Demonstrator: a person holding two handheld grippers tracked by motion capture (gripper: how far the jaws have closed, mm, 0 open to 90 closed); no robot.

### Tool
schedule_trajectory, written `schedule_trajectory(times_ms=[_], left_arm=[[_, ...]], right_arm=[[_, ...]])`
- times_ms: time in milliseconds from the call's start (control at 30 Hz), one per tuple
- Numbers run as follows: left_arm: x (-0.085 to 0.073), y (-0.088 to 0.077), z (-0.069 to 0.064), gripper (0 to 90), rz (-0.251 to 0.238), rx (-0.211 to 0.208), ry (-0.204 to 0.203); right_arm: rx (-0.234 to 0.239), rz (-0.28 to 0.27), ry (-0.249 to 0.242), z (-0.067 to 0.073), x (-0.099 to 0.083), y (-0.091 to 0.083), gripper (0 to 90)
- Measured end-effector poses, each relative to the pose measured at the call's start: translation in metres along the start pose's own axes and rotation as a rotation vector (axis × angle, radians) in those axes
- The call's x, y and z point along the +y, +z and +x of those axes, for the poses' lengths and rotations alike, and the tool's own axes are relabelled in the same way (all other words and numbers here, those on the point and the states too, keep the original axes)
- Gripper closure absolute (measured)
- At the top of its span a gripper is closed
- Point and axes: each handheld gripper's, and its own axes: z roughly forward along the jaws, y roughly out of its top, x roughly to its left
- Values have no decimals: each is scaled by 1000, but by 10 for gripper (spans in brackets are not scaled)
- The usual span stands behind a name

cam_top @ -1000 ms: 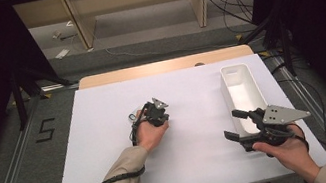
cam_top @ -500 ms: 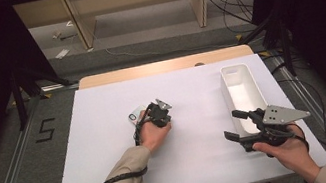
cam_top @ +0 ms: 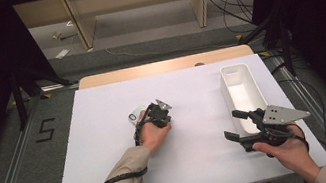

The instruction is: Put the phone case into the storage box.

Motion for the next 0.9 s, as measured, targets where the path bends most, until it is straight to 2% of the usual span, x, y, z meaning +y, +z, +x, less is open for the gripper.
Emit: schedule_trajectory(times_ms=[233,433,567,700,900], left_arm=[[-4,-5,0,900,13,-5,5],[-11,-14,0,900,32,-17,25],[-21,-25,2,900,56,-30,32],[-36,-41,8,900,83,-48,14],[-51,-55,17,900,111,-45,3]], right_arm=[[-1,2,3,0,0,0,254],[-3,-1,5,0,0,-1,254],[-3,-1,6,0,0,0,254],[-5,-4,3,0,0,0,254],[-6,-3,5,0,0,-1,254]])
